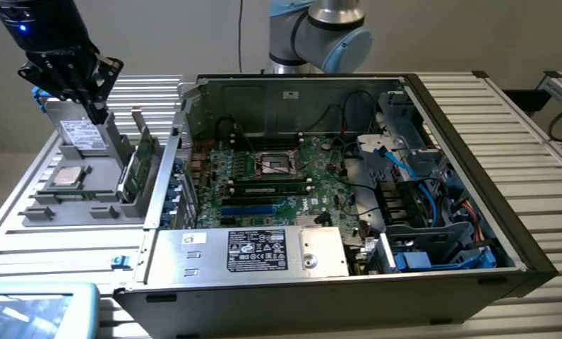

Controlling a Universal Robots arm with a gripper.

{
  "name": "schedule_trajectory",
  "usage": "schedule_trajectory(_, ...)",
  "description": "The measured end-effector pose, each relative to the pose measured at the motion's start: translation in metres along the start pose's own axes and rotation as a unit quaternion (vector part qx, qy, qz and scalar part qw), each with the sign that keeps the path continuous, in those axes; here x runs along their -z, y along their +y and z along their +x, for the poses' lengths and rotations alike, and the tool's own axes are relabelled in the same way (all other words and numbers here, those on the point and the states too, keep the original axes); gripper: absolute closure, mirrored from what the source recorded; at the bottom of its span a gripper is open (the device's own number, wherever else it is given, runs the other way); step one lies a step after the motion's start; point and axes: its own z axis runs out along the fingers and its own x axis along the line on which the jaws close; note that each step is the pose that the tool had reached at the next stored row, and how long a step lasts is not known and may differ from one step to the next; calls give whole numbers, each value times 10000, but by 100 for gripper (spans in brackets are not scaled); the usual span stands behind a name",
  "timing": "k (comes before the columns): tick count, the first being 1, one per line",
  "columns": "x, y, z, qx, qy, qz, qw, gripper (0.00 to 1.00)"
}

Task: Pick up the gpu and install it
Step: 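Pick up the gpu and move the gpu toward the slot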

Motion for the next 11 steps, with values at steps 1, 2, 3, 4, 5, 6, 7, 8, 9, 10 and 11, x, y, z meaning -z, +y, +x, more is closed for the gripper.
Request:
schedule_trajectory(1,0,0,0,0,0,0,10000,88)
schedule_trajectory(2,0,0,0,0,0,0,10000,88)
schedule_trajectory(3,0,0,0,0,0,0,10000,88)
schedule_trajectory(4,0,0,0,0,0,0,10000,88)
schedule_trajectory(5,0,0,0,0,0,0,10000,88)
schedule_trajectory(6,0,0,0,0,0,0,10000,88)
schedule_trajectory(7,0,0,0,0,0,0,10000,88)
schedule_trajectory(8,0,0,0,0,0,0,10000,88)
schedule_trajectory(9,0,0,0,0,0,0,10000,87)
schedule_trajectory(10,0,0,0,0,0,0,10000,87)
schedule_trajectory(11,0,0,0,0,0,0,10000,81)
